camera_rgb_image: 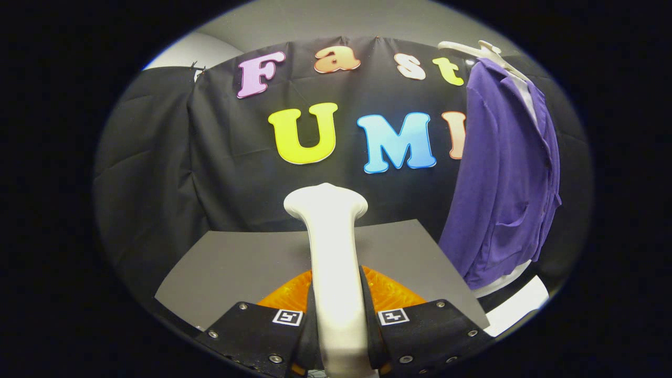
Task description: Iron the clothes twice with a garment steamer, once on the left side and once on the right side.
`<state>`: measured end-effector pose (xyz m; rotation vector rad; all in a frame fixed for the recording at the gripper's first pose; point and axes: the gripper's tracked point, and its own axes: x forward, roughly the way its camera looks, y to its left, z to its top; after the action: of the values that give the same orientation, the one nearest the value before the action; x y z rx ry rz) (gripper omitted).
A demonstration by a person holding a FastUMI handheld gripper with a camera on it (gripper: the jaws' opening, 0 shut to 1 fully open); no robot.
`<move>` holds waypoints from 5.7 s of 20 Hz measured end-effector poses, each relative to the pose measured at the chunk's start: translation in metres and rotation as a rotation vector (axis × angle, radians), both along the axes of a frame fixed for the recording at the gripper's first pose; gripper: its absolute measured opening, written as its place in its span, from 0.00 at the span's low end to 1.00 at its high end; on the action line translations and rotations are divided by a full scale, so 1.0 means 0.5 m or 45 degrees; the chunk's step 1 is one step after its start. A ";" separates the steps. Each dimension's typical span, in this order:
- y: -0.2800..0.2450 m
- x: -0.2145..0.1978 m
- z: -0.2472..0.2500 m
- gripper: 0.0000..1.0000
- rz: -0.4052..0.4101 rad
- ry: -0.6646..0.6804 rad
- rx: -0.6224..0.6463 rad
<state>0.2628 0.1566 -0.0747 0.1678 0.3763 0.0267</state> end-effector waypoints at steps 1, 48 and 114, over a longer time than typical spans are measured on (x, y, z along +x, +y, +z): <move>-0.018 -0.025 0.012 0.38 0.017 -0.023 0.002; -0.669 -0.106 0.334 0.38 -0.487 -0.611 -0.177; -0.642 -0.096 -0.274 0.39 -0.612 0.027 -0.187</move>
<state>0.2150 -0.1645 -0.2119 0.1098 0.3496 -0.4759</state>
